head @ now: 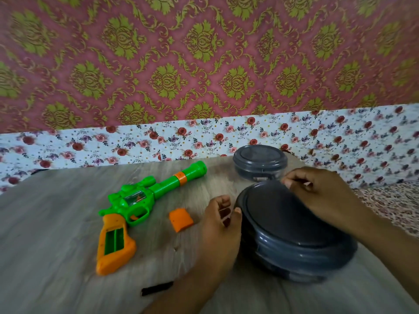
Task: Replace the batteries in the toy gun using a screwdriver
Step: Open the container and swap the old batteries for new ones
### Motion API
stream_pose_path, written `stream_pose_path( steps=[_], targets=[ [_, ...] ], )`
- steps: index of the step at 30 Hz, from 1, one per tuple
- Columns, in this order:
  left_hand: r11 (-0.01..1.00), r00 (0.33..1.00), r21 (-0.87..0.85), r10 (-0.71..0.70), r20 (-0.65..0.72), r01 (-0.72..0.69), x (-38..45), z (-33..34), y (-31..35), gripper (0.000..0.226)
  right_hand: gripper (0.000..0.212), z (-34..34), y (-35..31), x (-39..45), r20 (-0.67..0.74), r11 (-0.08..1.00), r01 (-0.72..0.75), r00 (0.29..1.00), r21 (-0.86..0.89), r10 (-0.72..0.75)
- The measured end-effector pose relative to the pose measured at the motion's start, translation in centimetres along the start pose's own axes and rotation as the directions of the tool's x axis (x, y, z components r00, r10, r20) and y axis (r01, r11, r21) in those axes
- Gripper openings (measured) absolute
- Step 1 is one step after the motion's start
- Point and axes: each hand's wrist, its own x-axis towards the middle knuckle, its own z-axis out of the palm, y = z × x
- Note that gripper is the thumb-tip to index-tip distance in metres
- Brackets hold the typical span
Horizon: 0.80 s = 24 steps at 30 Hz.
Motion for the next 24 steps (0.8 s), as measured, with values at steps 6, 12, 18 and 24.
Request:
stream_pose_path(
  steps=[6, 12, 18, 24],
  targets=[
    [0.993, 0.996, 0.087, 0.07, 0.055, -0.074, -2.4, -0.4, -0.8, 0.014, 0.037, 1.0, -2.5, -4.7, 0.057, 0.981, 0.044, 0.998, -0.191, -0.033],
    [0.993, 0.995, 0.108, 0.044, 0.088, -0.053, -2.3, -1.1, -0.8, 0.017, 0.102, 1.2, -3.7, -7.6, 0.213, 0.955, 0.052, 0.977, -0.292, 0.012],
    [0.994, 0.992, 0.099, 0.029, 0.123, -0.041, -1.8, -1.4, -1.4, 0.023, 0.095, 1.6, -3.2, -8.5, 0.251, 0.826, 0.166, 0.967, -0.539, -0.031],
    [0.996, 0.991, 0.085, 0.0, 0.133, -0.011, -1.6, -1.5, -1.6, 0.033, 0.071, 2.4, -4.2, -9.1, 0.162, 0.803, 0.111, 0.987, -0.585, -0.018]
  ],
)
